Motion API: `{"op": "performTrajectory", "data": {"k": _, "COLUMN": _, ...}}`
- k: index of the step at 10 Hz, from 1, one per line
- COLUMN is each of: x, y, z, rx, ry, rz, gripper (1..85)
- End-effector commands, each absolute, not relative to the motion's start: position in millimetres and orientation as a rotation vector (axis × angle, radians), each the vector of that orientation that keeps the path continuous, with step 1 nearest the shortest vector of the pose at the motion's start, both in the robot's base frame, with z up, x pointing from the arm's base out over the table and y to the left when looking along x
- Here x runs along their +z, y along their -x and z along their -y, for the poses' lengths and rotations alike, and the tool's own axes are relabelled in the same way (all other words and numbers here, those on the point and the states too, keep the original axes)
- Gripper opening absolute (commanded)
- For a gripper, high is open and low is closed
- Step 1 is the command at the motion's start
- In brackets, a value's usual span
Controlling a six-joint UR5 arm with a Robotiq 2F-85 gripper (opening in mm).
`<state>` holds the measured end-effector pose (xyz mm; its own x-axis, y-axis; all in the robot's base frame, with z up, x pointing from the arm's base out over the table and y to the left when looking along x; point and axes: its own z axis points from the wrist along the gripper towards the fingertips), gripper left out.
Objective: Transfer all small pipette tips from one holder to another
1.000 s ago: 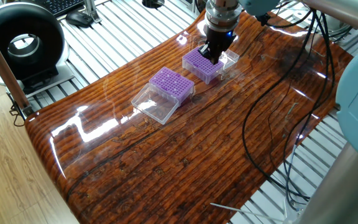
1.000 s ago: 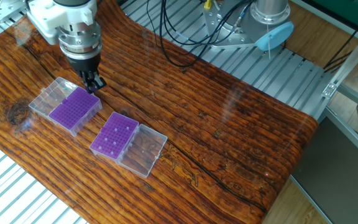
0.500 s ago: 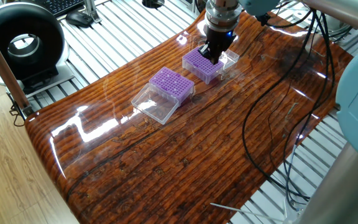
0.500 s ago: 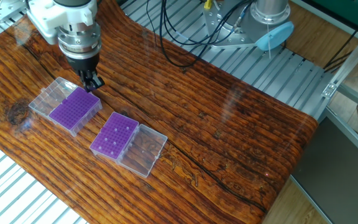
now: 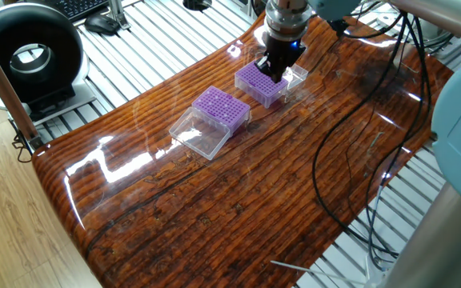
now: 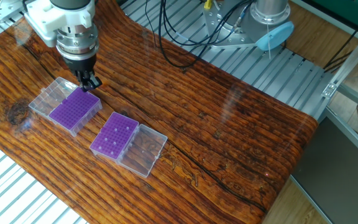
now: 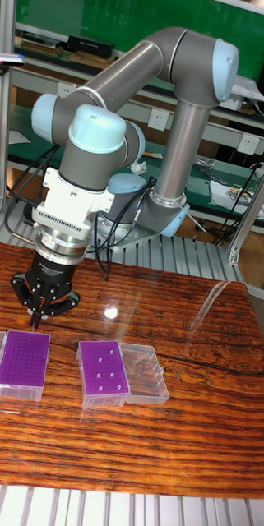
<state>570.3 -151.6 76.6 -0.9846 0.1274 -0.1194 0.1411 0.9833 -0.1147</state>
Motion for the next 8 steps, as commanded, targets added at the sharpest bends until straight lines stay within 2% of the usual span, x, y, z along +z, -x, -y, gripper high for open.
{"op": "performTrajectory", "data": {"k": 1, "x": 76, "y": -574, "z": 155, "rx": -0.183, "ry": -0.187, "rz": -3.019, "gripper": 1.0}}
{"op": "performTrajectory", "data": {"k": 8, "x": 75, "y": -579, "z": 170, "rx": -0.221, "ry": -0.095, "rz": -3.009, "gripper": 1.0}}
